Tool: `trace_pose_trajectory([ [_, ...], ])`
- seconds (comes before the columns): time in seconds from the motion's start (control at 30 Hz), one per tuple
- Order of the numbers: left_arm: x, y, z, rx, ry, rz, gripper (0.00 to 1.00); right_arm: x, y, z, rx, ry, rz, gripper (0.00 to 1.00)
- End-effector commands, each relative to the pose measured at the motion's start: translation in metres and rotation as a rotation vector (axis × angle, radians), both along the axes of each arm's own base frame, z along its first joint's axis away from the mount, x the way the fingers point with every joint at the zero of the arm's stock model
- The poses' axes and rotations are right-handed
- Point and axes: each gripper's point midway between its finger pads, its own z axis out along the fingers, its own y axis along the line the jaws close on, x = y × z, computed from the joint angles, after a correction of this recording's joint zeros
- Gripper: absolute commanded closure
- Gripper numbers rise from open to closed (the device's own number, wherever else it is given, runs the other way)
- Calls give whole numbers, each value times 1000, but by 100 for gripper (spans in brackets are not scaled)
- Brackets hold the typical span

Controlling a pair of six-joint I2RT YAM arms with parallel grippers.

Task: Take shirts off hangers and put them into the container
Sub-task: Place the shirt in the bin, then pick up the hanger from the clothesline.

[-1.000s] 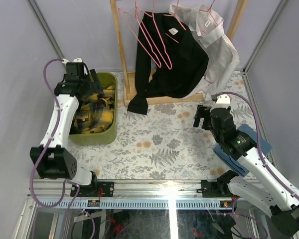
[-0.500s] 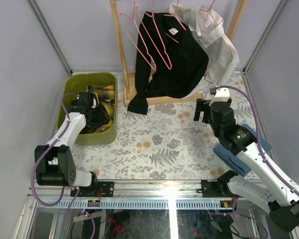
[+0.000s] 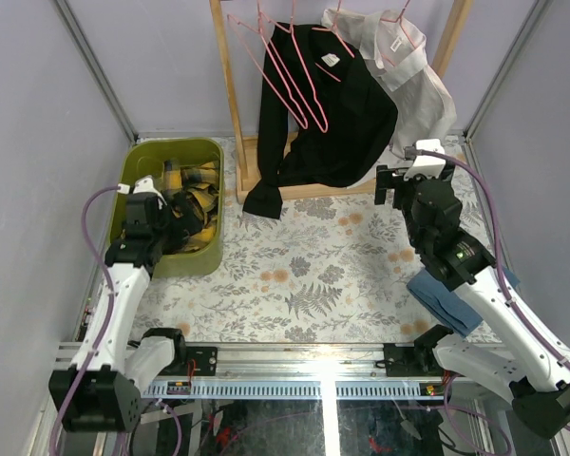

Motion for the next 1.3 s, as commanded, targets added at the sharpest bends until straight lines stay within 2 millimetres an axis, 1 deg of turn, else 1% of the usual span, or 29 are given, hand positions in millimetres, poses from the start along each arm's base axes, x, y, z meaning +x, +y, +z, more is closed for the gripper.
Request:
trace_pose_trajectory([
  [0.0,8,10,36,36,-184,46,0,3,-13,71,3,-282,-51,1],
  [0.03,6,14,42,46,-205,64,0,1,-16,78,24,-339,-61,1],
  [0.07,5,17,47,54,-228,80,0,-2,-14,81,29,-364,-38,1],
  [0.13,3,20,55,57,-266,100,0,-3,-6,91,12,-384,19,1],
  [0.17,2,19,58,49,-282,100,0,-1,-6,100,13,-376,12,1],
  [0.27,1,15,61,7,-331,111,0,16,-7,100,-64,-267,-35,1],
  [0.33,1,12,64,-4,-347,98,0,34,-4,93,-58,-167,0,1],
  [0.37,0,14,63,-2,-340,108,0,43,2,90,5,-119,85,1],
  [0.4,0,16,62,1,-331,123,0,53,-3,86,100,-69,136,1],
  [0.47,1,18,60,5,-312,132,0,67,-20,87,258,-16,188,1],
  [0.5,1,18,58,6,-301,135,0,71,-19,88,304,10,228,1],
  [0.57,2,20,54,8,-275,149,0,79,-9,92,351,56,301,1],
  [0.6,1,21,53,10,-267,154,0,82,-2,96,355,66,341,1],
  [0.63,1,23,53,14,-268,164,0,88,2,96,353,81,366,1],
  [0.8,-3,25,59,13,-296,180,0,106,-6,123,321,3,330,1],
  [0.9,-5,25,67,11,-335,179,0,114,2,133,289,-27,392,0],
  [1.0,-7,25,72,10,-358,178,0,124,13,132,296,-8,451,4],
  [1.07,-8,24,75,8,-372,175,0,131,16,129,315,2,461,8],
  [1.17,-9,24,76,8,-384,176,0,142,22,124,339,4,480,10],
  [1.27,-10,24,77,9,-388,175,0,149,38,118,327,25,537,11],
])
